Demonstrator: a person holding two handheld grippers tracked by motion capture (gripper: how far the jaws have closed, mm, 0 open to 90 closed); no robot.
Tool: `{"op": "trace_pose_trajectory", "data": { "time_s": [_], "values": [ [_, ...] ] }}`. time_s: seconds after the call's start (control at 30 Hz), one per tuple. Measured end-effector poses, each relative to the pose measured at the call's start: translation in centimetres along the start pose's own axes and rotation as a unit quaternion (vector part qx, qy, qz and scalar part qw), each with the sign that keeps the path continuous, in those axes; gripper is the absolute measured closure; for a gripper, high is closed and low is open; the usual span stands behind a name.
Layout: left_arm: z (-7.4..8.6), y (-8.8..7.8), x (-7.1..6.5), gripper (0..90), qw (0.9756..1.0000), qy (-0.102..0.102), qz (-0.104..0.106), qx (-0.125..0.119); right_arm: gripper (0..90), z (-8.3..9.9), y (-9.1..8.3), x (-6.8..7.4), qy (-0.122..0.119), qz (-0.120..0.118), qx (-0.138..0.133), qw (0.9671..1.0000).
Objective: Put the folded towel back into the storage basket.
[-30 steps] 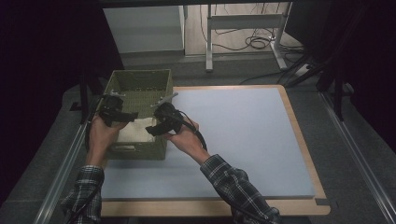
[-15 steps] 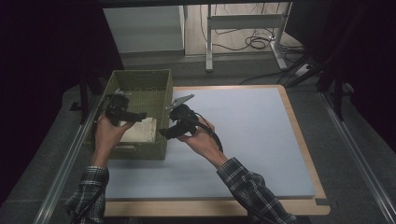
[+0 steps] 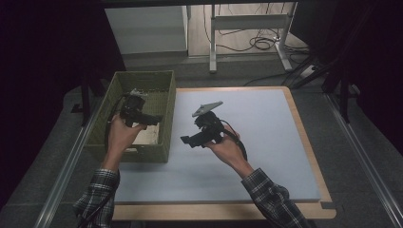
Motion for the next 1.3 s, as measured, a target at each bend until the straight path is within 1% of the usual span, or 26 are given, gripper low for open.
{"op": "trace_pose_trajectory", "data": {
  "time_s": [0.1,0.3,0.4,0.5,0.57,0.67,0.7,0.73,0.77,0.8,0.87,0.9,0.97,1.03,1.07,1.13,1.2,1.3],
  "values": [
    [-0.4,0.0,-0.9,4.0,0.9999,0.005,0.008,-0.004,12.3,1.0,-0.5,-0.3,0.000,-0.002,0.003,1.0000],
    [-1.4,0.2,-3.0,3.8,0.9994,0.017,0.029,-0.012,10.3,3.0,-1.6,-1.2,-0.001,0.003,0.007,1.0000],
    [-1.7,0.5,-4.1,3.8,0.9990,0.027,0.034,-0.014,10.1,3.8,-2.3,-1.5,0.001,0.005,0.006,1.0000],
    [-2.1,0.8,-5.2,3.9,0.9983,0.032,0.045,-0.018,9.9,4.4,-2.9,-1.8,0.001,0.006,0.006,1.0000],
    [-2.4,1.1,-5.9,3.9,0.9977,0.041,0.050,-0.019,9.8,4.9,-3.3,-2.1,-0.003,0.009,0.006,0.9999],
    [-2.6,1.3,-6.9,4.0,0.9969,0.049,0.059,-0.021,9.7,5.4,-3.9,-2.4,-0.003,0.012,0.008,0.9999],
    [-2.7,1.4,-7.4,4.0,0.9965,0.051,0.062,-0.021,9.7,5.6,-4.1,-2.5,-0.004,0.014,0.008,0.9999],
    [-2.8,1.6,-8.0,3.9,0.9960,0.057,0.065,-0.023,9.6,5.8,-4.3,-2.6,-0.006,0.015,0.007,0.9998],
    [-2.8,1.6,-8.0,3.5,0.9960,0.057,0.065,-0.023,9.5,6.1,-4.7,-2.8,-0.006,0.017,0.005,0.9998],
    [-2.8,1.7,-8.7,3.2,0.9948,0.070,0.070,-0.025,9.4,6.2,-4.9,-2.9,-0.005,0.017,0.003,0.9998],
    [-2.8,1.9,-9.4,2.7,0.9943,0.073,0.072,-0.028,9.3,6.7,-5.4,-3.0,-0.003,0.018,0.002,0.9998],
    [-2.8,2.0,-9.8,2.3,0.9936,0.077,0.077,-0.030,9.3,6.9,-5.5,-3.1,-0.002,0.019,0.002,0.9998],
    [-2.7,2.1,-10.4,2.1,0.9929,0.079,0.082,-0.036,9.2,7.3,-5.9,-3.3,-0.002,0.023,0.001,0.9997],
    [-2.6,2.4,-11.6,1.7,0.9911,0.084,0.095,-0.039,9.0,7.9,-6.4,-3.5,-0.001,0.026,-0.001,0.9997],
    [-2.5,2.5,-11.9,1.6,0.9907,0.088,0.097,-0.040,9.0,8.2,-6.7,-3.6,0.004,0.027,-0.001,0.9996],
    [-2.3,2.8,-12.9,1.5,0.9895,0.097,0.099,-0.039,8.9,8.6,-7.2,-3.9,0.004,0.031,-0.003,0.9995],
    [-2.2,3.0,-14.0,1.5,0.9875,0.111,0.105,-0.040,8.8,9.1,-7.7,-4.1,0.005,0.033,-0.006,0.9994],
    [-1.9,3.3,-15.4,1.5,0.9850,0.120,0.116,-0.043,8.7,10.0,-8.5,-4.3,0.010,0.035,-0.009,0.9993]
  ]
}}
Point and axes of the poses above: each handheld gripper's, and its own axes: y roughly forward along the jaws, z roughly out of its underside, x roughly to its left, the point moved 7 cm from there along y, roughly forward along the jaws, and after that the axes turned 1 degree about x, right-handed, at the moved point
